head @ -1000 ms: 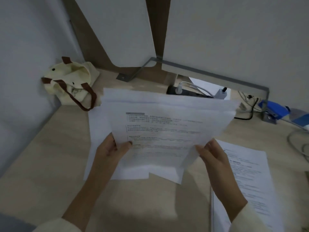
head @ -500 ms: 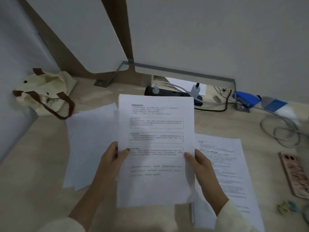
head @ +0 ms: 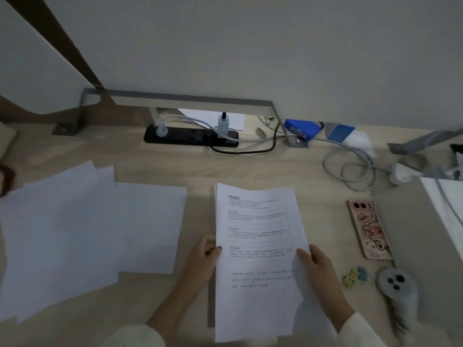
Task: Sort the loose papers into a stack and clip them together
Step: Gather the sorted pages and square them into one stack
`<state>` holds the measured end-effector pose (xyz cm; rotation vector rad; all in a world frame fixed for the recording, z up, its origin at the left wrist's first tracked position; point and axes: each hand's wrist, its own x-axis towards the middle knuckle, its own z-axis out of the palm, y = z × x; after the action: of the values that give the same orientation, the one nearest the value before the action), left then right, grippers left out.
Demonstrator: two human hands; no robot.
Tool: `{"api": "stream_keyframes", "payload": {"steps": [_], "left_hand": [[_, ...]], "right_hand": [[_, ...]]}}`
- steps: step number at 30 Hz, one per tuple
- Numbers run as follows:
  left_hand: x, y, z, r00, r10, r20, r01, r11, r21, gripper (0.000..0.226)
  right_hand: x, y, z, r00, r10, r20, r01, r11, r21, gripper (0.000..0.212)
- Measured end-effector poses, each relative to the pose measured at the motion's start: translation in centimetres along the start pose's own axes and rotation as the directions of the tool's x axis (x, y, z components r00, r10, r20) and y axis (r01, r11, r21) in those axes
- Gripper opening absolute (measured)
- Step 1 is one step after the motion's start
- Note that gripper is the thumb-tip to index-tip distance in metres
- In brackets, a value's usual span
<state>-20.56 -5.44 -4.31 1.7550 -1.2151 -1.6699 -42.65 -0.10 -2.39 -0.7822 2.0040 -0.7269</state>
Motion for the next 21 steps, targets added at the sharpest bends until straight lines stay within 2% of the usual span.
{"api": "stream_keyframes", "payload": {"steps": [3, 6, 9, 12, 15, 18, 21], "left_hand": [[1.2, -0.8, 2.0, 0.999, -0.044, 0.023, 0.043, 0.999, 0.031, 0.015], [1.6, -1.4, 3.2, 0.997, -0.073, 0.006, 0.072, 0.995, 0.070, 0.019], [1.5, -1.5, 2.6, 0.997, -0.021, -0.080, 0.033, 0.989, 0.142, 0.028], [1.3, -2.2, -0.5, 0.978, 0.086, -0.189, -0.035, 0.965, 0.260, 0.039], [1.0, -3.3, -5.1, 0.935, 0.148, -0.321, 0.000, 0.909, 0.417, 0.047], [0.0, -4.8, -9.9, 0.908, 0.087, -0.410, 0.133, 0.867, 0.480, 0.061], [-1.3, -7.3, -14.8, 0.884, 0.078, -0.462, 0.212, 0.812, 0.544, 0.074]], "right_hand": [[1.8, 1.5, -1.0, 0.999, 0.018, -0.040, -0.020, 0.999, -0.044, 0.020], [3.0, 2.3, -1.3, 0.997, 0.054, -0.048, -0.059, 0.994, -0.095, 0.007], [3.2, 2.5, -1.2, 0.992, 0.055, -0.117, -0.074, 0.984, -0.164, 0.032], [2.7, 1.7, -0.8, 0.975, -0.089, -0.202, 0.004, 0.922, -0.386, 0.045], [2.2, -0.6, 1.4, 0.984, -0.168, -0.057, 0.129, 0.898, -0.421, 0.044], [1.9, -3.2, 5.6, 0.971, -0.200, 0.133, 0.236, 0.901, -0.364, 0.041], [0.8, -5.8, 10.9, 0.927, -0.209, 0.313, 0.297, 0.917, -0.268, 0.034]]}}
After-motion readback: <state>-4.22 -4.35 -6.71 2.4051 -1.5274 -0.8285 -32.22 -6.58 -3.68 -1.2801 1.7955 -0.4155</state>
